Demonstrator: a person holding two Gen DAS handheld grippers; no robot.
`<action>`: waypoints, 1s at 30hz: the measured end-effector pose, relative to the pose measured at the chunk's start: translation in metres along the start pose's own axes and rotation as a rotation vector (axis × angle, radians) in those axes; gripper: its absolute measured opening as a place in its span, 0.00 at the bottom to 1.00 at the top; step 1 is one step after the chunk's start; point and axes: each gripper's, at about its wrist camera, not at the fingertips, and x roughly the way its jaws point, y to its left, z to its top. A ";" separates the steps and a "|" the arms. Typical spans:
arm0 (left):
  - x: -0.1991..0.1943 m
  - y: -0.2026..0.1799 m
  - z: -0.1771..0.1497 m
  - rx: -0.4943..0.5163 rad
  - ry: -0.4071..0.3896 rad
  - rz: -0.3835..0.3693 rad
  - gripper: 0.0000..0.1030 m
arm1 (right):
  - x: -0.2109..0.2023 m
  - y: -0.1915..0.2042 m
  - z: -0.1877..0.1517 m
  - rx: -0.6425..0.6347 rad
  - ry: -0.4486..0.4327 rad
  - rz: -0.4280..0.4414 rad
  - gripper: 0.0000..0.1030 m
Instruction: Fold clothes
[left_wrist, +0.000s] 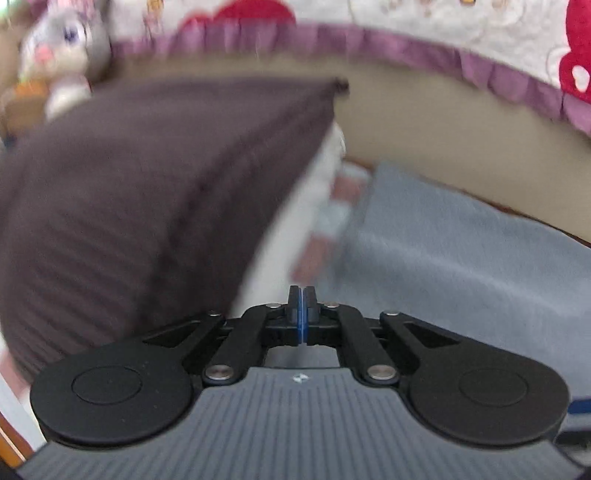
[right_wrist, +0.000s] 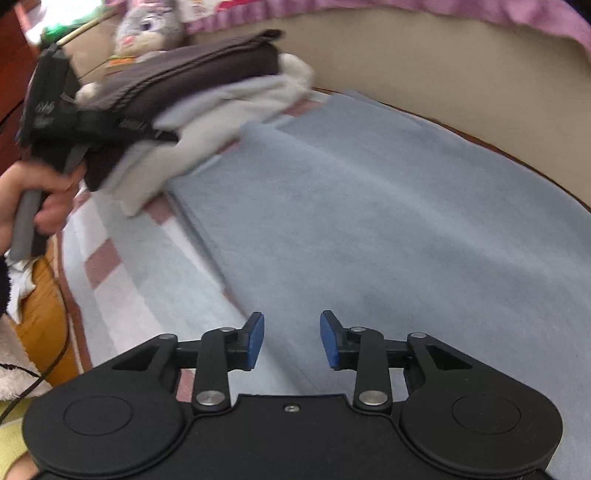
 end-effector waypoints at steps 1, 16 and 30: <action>0.001 -0.002 -0.001 0.008 0.023 -0.020 0.07 | -0.004 -0.009 -0.003 0.017 0.000 -0.018 0.45; 0.031 -0.032 -0.022 0.166 0.152 0.134 0.57 | -0.044 -0.144 -0.044 0.279 -0.054 -0.271 0.49; 0.021 -0.016 -0.002 0.054 -0.007 0.015 0.32 | 0.040 -0.053 0.183 -0.628 0.123 -0.152 0.50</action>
